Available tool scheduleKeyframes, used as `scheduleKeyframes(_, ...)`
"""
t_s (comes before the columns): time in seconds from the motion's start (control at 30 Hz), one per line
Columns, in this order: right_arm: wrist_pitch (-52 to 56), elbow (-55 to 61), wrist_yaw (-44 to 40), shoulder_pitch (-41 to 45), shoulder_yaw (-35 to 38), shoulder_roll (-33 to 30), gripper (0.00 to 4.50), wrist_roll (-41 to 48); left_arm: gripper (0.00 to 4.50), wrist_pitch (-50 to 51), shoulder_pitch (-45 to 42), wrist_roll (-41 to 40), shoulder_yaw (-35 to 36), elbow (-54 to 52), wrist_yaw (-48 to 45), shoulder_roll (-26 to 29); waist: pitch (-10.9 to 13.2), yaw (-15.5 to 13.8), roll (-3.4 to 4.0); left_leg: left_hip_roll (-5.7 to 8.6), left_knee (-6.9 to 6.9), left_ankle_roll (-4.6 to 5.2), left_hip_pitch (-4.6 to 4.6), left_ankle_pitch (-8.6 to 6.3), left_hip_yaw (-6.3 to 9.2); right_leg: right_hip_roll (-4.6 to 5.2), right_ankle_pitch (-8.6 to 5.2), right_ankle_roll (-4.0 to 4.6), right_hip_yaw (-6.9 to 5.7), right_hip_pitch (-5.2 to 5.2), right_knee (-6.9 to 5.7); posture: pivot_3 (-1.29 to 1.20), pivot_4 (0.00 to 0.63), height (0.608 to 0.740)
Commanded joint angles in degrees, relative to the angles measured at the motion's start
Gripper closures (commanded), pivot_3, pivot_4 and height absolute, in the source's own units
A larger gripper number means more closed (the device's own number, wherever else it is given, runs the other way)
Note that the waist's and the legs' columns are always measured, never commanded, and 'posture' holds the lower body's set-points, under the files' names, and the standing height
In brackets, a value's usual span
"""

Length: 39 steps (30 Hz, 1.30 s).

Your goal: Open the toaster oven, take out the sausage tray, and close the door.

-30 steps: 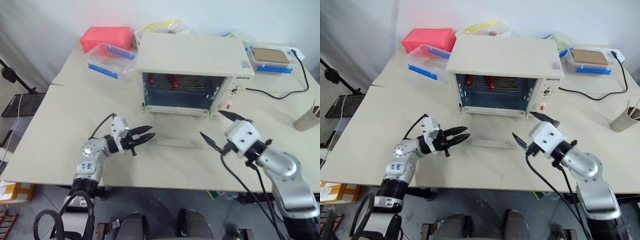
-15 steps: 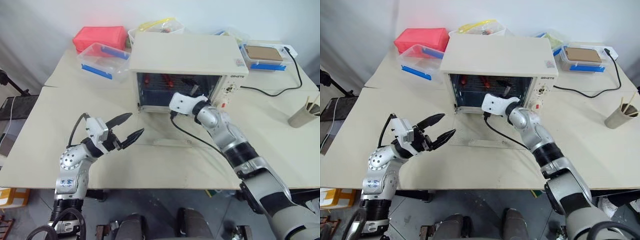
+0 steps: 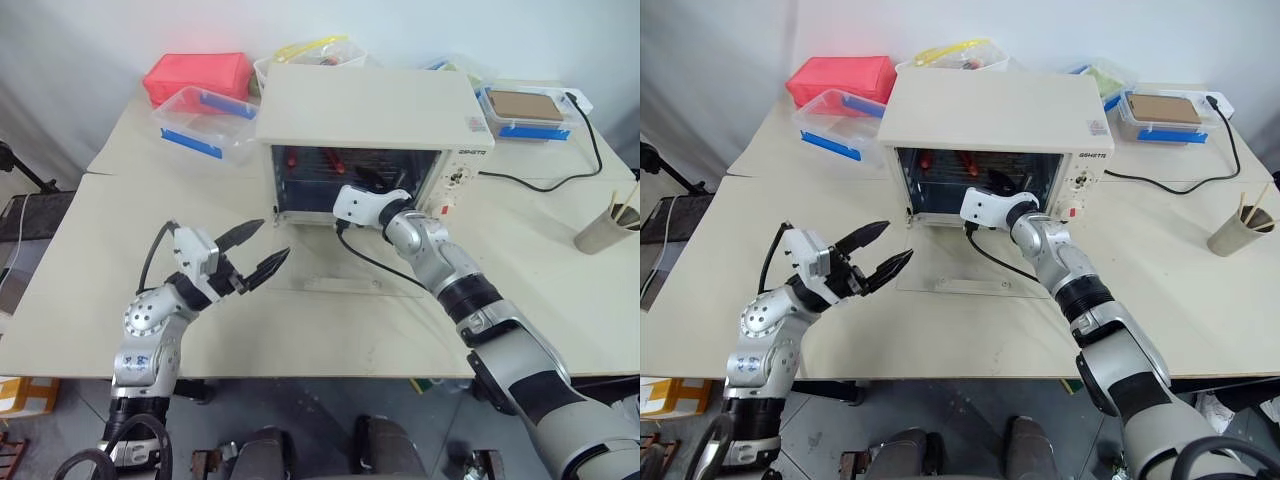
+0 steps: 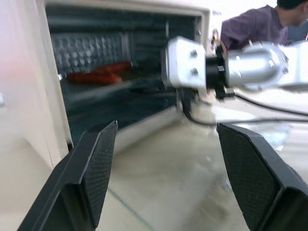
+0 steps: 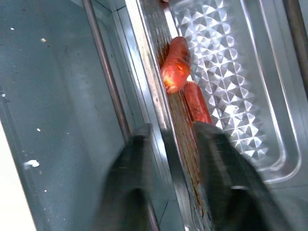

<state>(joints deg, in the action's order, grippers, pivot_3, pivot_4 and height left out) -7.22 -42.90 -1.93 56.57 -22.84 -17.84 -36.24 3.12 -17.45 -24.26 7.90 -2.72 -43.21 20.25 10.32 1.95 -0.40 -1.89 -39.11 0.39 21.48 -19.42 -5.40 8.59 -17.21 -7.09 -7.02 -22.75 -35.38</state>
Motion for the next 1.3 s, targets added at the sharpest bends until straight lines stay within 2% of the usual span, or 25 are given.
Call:
scheduleKeyframes(0.03, -0.2, 2.2, 0.8, 1.7, 0.6, -0.1, 4.47, 0.0, 0.97, 2.6, -8.2, -1.5, -0.3, 5.3, 0.1, -0.5, 0.0, 0.0, -0.02, -0.01, -0.01, 0.0, 0.0, 0.0, -0.02, -0.01, 0.0, 0.0, -0.01, 0.01, -0.01, 0.0, 0.15, 0.74)
scheduleKeyframes(0.2, 0.5, 4.7, -0.8, 1.8, 1.0, -0.5, 4.5, -0.1, 0.97, 1.6, -21.4, -2.5, 0.4, 17.4, -4.4, -1.0, 0.0, 0.0, -0.03, 0.02, -0.02, -0.04, 0.05, 0.04, -0.1, -0.03, 0.0, 0.0, -0.07, 0.01, 0.02, 0.0, 0.15, 0.74)
scheduleKeyframes(0.43, 0.6, 12.4, -5.0, 0.3, 0.9, -1.6, 4.5, -0.2, 0.97, 3.0, -29.4, -2.8, 1.1, 27.4, -9.0, 0.3, 0.0, 0.7, -0.03, 0.02, 0.15, -0.05, 0.12, 0.04, -0.02, -0.04, 0.0, 0.0, -0.31, -0.04, 0.1, 0.0, 0.15, 0.74)
scheduleKeyframes(0.57, 2.9, 23.7, -11.6, -5.3, 0.8, -3.6, 4.5, 0.3, 0.97, 4.9, -30.9, -3.4, 1.6, 29.3, -10.1, 1.1, 0.0, 0.9, -0.04, 0.02, 0.14, -0.04, 0.29, 0.04, 0.11, -0.05, 0.0, 0.0, -0.45, -0.05, 0.29, 0.0, 0.15, 0.74)
scheduleKeyframes(0.73, 5.4, 42.8, -20.4, -18.0, 1.1, -8.1, 4.5, 0.5, 0.97, 7.7, -31.5, -2.1, 0.7, 30.7, -10.8, 2.9, 0.0, 0.8, -0.04, 0.03, 0.08, -0.04, 0.29, 0.04, 0.13, -0.04, 0.0, -0.01, -0.46, -0.05, 0.27, 0.0, 0.15, 0.74)
scheduleKeyframes(0.87, 7.7, 53.0, -23.3, -25.3, 3.0, -10.1, 4.5, -0.4, 0.97, 8.5, -31.8, -2.4, 0.9, 31.0, -11.7, 3.5, 0.0, 0.7, -0.04, 0.01, 0.01, -0.1, 0.27, 0.09, 0.05, -0.05, 0.0, -0.01, -0.38, -0.04, 0.25, 0.0, 0.15, 0.74)
scheduleKeyframes(1.17, 7.8, 65.3, -25.4, -38.1, 8.3, -16.2, 4.5, -1.0, 0.97, 13.2, -30.2, -3.3, 1.7, 29.2, -12.5, 6.0, 0.0, -0.8, -0.06, 0.05, -0.01, -0.11, 0.27, 0.09, 0.04, -0.04, 0.0, -0.02, -0.36, -0.04, 0.27, 0.0, 0.15, 0.74)
scheduleKeyframes(1.23, 7.8, 66.6, -25.8, -39.4, 8.8, -16.7, 4.5, -1.3, 0.97, 15.5, -29.4, -4.6, 2.9, 28.0, -12.6, 7.2, 0.0, -0.7, -0.06, 0.04, -0.01, -0.11, 0.27, 0.09, 0.03, -0.05, 0.0, -0.02, -0.35, -0.04, 0.27, 0.0, 0.15, 0.74)
scheduleKeyframes(1.3, 7.9, 69.1, -26.1, -41.7, 9.4, -16.7, 4.5, -1.2, 0.97, 22.0, -27.5, -7.5, 5.1, 25.9, -12.5, 9.5, 0.0, -0.7, -0.06, 0.04, -0.01, -0.11, 0.27, 0.09, 0.04, -0.05, 0.0, -0.02, -0.35, -0.04, 0.26, 0.0, 0.15, 0.74)
